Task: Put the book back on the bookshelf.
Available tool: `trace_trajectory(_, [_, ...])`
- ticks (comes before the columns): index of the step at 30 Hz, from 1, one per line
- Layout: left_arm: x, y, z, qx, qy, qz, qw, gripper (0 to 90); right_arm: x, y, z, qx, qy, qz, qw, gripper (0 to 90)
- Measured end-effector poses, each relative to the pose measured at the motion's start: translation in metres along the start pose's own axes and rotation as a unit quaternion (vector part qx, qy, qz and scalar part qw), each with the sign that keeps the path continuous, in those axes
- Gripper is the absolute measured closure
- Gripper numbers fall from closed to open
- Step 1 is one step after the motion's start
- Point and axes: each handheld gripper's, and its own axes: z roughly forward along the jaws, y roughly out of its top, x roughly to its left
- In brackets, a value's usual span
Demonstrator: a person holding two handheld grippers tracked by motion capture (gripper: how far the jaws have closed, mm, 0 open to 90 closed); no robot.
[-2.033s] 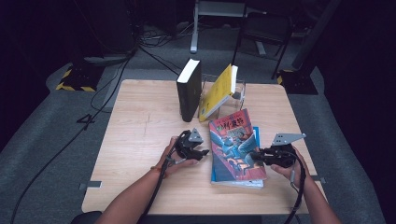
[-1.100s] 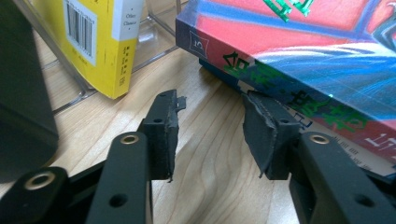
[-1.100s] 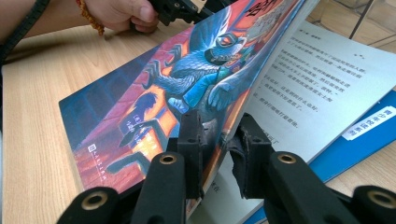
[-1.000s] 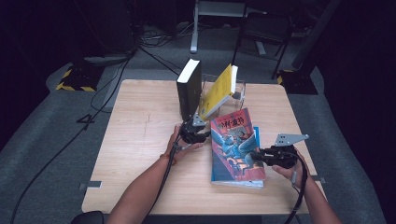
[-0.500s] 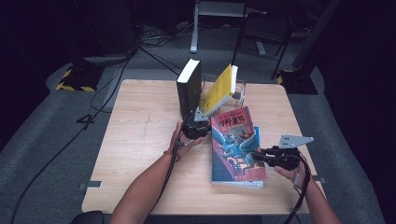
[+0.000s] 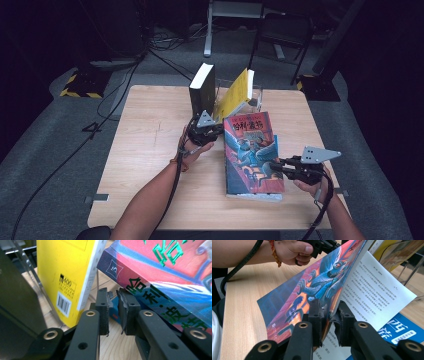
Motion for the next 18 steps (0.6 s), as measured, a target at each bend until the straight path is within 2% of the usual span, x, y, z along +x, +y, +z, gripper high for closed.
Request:
trace_trajectory(3, [-0.001, 0.004, -0.002, -0.007, -0.008, 0.005, 0.9999, 85.1, 0.001, 0.000, -0.001, -0.004, -0.006, -0.016, 0.9999, 77.2])
trace_trajectory(5, [-0.002, 0.007, -0.003, -0.013, -0.013, 0.008, 0.9998, 88.0, 0.002, 0.000, -0.001, -0.004, -0.007, -0.017, 0.9998, 77.3])
trace_trajectory(7, [0.000, 0.012, -0.007, -0.029, -0.031, -0.001, 0.9991, 89.2, 0.003, 0.001, -0.003, -0.014, -0.011, -0.023, 0.9996, 77.5])
trace_trajectory(9, [0.002, 0.016, -0.011, -0.043, -0.042, 0.000, 0.9982, 89.3, 0.004, 0.001, -0.003, -0.017, -0.013, -0.025, 0.9994, 77.6])
trace_trajectory(13, [0.001, 0.026, -0.020, -0.061, -0.045, 0.008, 0.9971, 89.4, 0.008, 0.004, -0.003, -0.023, -0.019, -0.031, 0.9991, 77.9])
trace_trajectory(18, [-0.006, 0.041, -0.030, -0.074, -0.046, 0.027, 0.9959, 89.4, 0.007, 0.004, 0.000, -0.015, -0.033, -0.033, 0.9988, 77.9])
